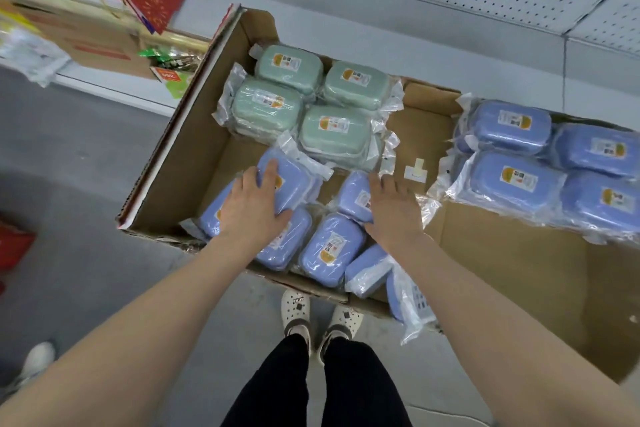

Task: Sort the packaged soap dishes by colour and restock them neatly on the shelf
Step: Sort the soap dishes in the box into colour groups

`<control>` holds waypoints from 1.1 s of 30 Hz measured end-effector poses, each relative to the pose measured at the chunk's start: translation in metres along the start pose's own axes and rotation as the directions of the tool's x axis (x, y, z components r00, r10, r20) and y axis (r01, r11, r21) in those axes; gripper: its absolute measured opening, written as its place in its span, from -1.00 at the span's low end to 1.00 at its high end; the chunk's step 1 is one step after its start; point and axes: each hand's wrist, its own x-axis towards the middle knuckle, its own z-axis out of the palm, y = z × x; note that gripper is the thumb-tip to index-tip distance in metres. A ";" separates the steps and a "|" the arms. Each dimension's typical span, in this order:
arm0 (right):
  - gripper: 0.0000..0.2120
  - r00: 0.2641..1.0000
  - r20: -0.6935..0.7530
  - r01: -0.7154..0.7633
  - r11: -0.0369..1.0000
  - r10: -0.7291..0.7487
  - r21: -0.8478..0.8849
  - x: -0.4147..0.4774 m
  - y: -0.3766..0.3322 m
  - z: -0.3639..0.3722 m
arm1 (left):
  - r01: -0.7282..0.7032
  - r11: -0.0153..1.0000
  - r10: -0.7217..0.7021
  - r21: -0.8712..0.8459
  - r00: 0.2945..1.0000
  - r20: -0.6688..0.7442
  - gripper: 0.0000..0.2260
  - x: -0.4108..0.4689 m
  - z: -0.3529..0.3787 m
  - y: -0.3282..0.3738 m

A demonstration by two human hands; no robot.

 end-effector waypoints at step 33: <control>-0.17 0.966 -0.255 0.054 0.998 -0.044 0.030 -0.053 0.077 -0.041 | -0.158 0.964 0.120 -0.214 0.976 -0.180 -0.22 -0.020 -0.019 0.073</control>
